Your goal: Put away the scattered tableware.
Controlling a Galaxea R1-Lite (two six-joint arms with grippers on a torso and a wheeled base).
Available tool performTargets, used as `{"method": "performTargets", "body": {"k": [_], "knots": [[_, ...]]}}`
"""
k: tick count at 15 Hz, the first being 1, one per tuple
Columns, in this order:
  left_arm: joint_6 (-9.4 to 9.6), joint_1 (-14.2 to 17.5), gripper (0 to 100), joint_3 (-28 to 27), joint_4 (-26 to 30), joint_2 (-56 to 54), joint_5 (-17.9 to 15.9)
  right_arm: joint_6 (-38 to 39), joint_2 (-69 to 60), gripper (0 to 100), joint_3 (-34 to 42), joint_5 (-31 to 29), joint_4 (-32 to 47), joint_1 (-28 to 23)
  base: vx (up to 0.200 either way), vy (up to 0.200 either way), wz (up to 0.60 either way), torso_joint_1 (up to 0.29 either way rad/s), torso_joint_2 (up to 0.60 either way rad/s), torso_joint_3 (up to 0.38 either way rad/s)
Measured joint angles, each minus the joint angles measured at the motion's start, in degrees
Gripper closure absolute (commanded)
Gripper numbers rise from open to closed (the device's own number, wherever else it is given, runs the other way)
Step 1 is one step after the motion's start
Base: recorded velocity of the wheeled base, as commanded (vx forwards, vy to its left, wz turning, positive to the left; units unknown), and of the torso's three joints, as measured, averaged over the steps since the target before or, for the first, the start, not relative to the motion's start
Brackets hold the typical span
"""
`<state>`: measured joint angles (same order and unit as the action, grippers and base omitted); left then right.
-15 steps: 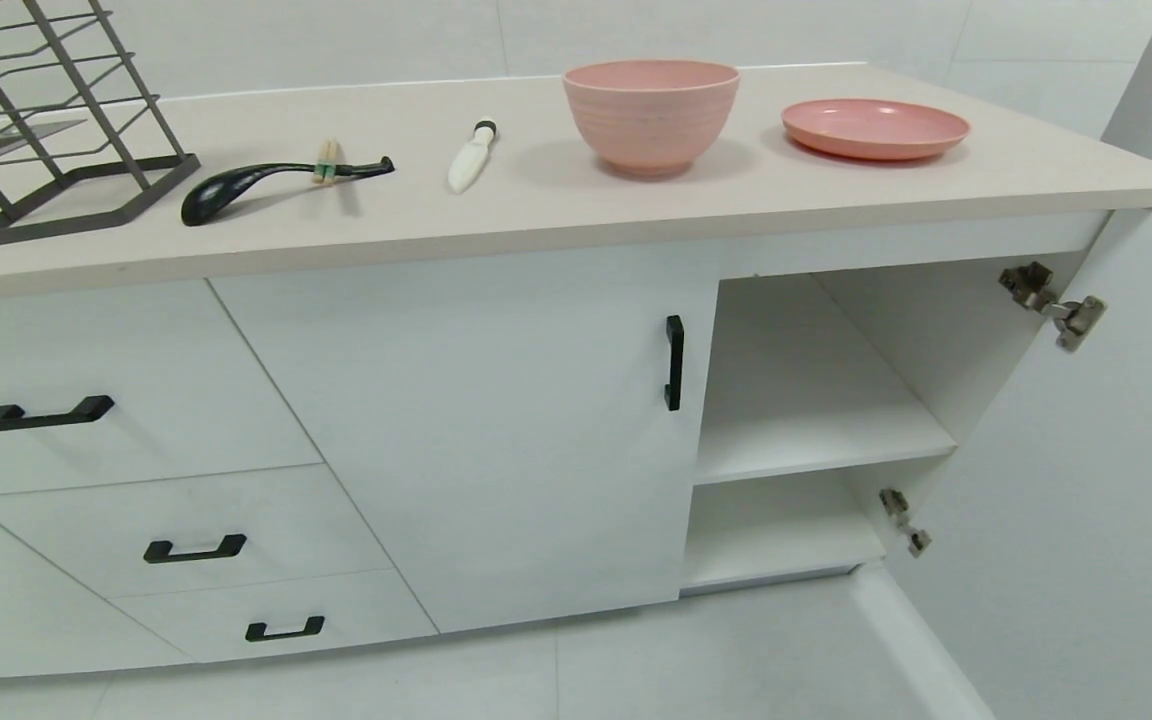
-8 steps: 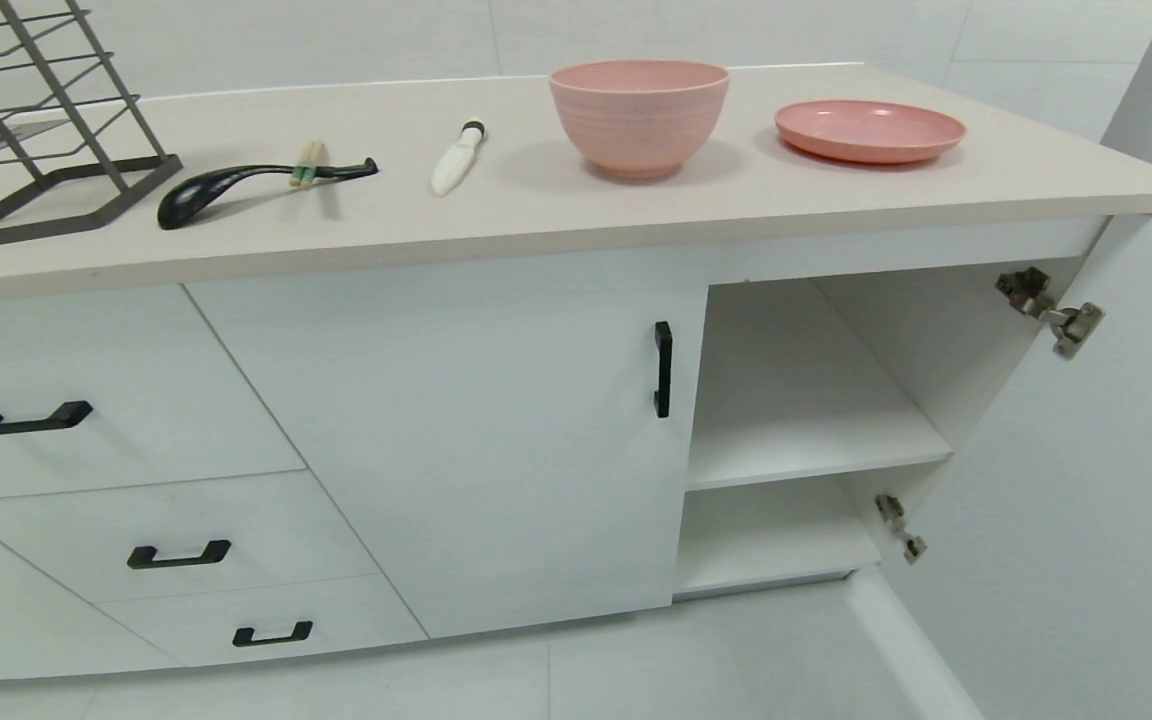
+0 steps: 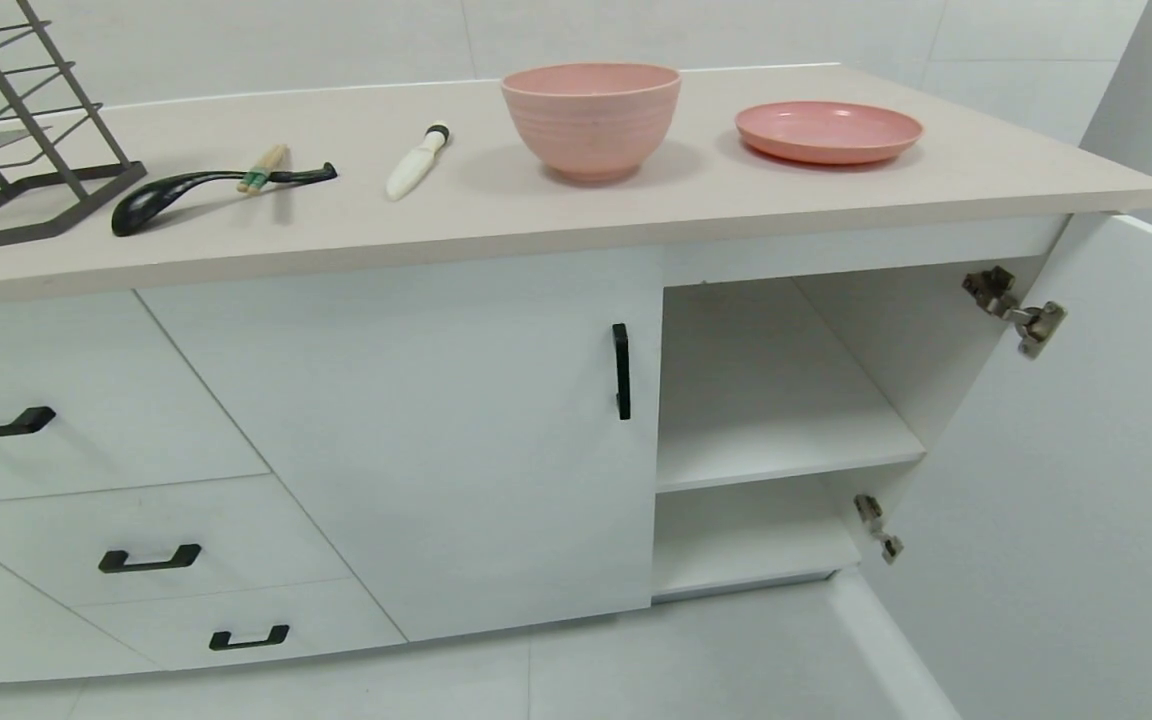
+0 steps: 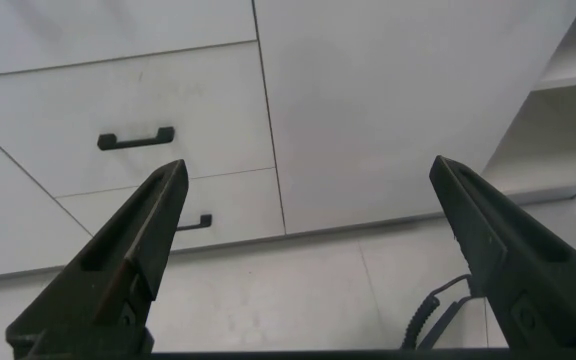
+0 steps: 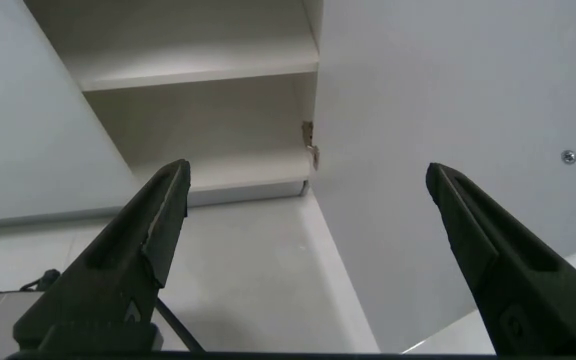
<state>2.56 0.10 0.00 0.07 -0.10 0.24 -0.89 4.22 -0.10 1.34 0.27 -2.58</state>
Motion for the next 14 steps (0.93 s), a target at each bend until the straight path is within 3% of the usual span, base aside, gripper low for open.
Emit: {"method": "performTargets", "body": {"k": [4, 8, 14], "knots": [[-0.05, 0.0, 0, 0.0, 0.0, 0.0, 0.0, 0.0, 0.0, 0, 0.0, -0.1, 0.0, 0.0, 0.200, 0.000, 0.00, -0.001, 0.00, 0.005], [-1.15, 0.0, 0, 0.0, 0.0, 0.0, -0.1, 0.0, 0.0, 0, 0.0, 0.0, 0.0, 0.0, 0.000, 0.000, 0.00, 0.000, 0.00, 0.000], [-1.26, 0.0, 0, 0.0, -0.1, 0.0, -0.1, 0.0, 0.0, 0, 0.0, 0.0, 0.0, 0.0, 0.000, 0.000, 0.00, 0.000, 0.00, 0.000]]}}
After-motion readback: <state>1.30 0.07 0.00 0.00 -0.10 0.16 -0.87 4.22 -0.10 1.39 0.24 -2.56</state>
